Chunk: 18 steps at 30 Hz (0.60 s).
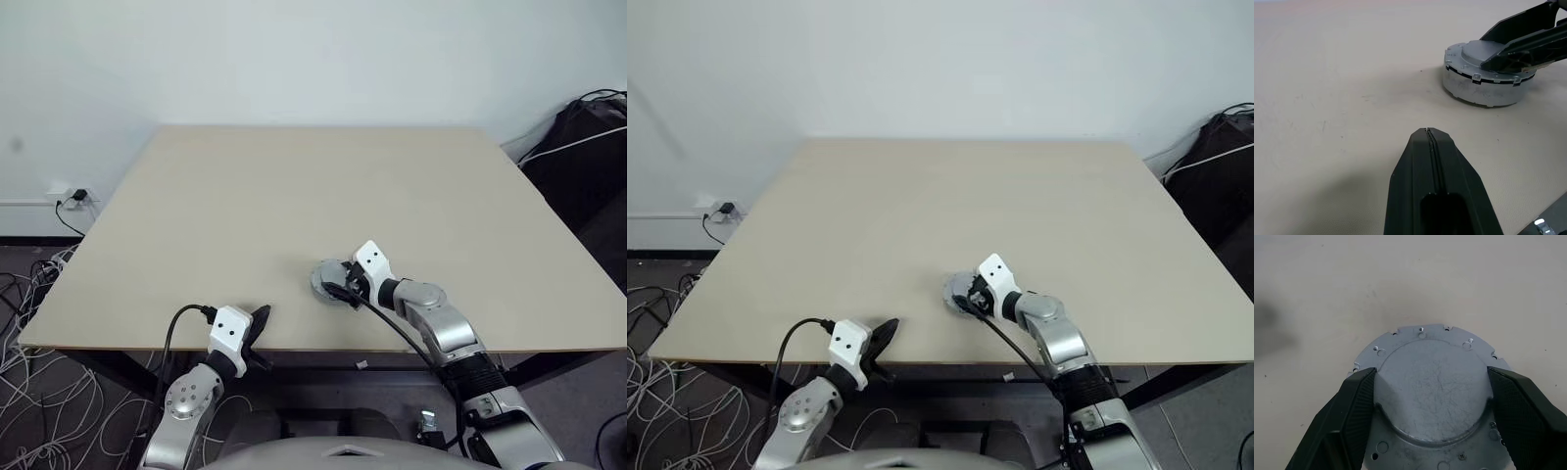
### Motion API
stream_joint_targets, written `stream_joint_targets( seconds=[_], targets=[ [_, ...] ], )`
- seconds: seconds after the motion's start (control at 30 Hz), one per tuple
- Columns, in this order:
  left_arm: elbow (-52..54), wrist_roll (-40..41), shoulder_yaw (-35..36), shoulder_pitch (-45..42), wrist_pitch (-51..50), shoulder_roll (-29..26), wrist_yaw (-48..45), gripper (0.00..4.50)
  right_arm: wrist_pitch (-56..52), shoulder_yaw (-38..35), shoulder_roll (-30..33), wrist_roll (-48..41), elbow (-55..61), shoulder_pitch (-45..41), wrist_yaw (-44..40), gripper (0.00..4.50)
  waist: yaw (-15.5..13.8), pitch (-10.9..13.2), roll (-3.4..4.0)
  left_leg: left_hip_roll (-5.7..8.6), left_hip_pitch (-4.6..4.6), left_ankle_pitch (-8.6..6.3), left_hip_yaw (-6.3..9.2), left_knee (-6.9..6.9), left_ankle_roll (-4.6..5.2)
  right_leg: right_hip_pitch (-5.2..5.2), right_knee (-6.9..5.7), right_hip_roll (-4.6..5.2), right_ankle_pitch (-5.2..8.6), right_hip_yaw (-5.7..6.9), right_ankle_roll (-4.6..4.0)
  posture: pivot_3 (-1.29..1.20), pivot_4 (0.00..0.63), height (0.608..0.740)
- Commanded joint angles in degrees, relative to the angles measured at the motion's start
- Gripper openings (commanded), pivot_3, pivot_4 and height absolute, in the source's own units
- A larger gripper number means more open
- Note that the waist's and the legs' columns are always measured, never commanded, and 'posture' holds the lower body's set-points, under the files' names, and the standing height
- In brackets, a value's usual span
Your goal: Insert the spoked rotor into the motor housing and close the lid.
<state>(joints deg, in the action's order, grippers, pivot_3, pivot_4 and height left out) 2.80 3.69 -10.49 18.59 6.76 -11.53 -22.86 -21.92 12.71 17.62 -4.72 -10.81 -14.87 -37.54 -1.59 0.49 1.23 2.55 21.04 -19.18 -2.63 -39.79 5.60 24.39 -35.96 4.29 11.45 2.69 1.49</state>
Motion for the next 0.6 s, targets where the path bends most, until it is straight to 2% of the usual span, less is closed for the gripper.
stream_joint_targets(
  seconds=[0.03,0.6],
  targets=[
    [2.5,0.7,0.2,-0.8,0.6,0.3,0.0,0.0,-0.6,0.5,0.6,0.9,0.8,-1.0,-0.2,3.2,0.0,0.0,-0.01,0.0,0.0,0.0,0.0,0.0,0.0,0.0,0.0,0.0,0.0,0.0,0.0,0.0,0.0,0.74],
    [2.6,0.7,0.2,-0.5,0.5,0.4,0.2,0.0,-3.4,3.1,2.4,4.0,-0.6,-2.4,-0.2,3.2,0.0,-0.4,0.08,0.0,-0.07,-0.03,0.0,-0.01,0.05,-0.06,-0.02,0.01,0.0,0.0,0.01,0.0,0.0,0.74]
  ],
)
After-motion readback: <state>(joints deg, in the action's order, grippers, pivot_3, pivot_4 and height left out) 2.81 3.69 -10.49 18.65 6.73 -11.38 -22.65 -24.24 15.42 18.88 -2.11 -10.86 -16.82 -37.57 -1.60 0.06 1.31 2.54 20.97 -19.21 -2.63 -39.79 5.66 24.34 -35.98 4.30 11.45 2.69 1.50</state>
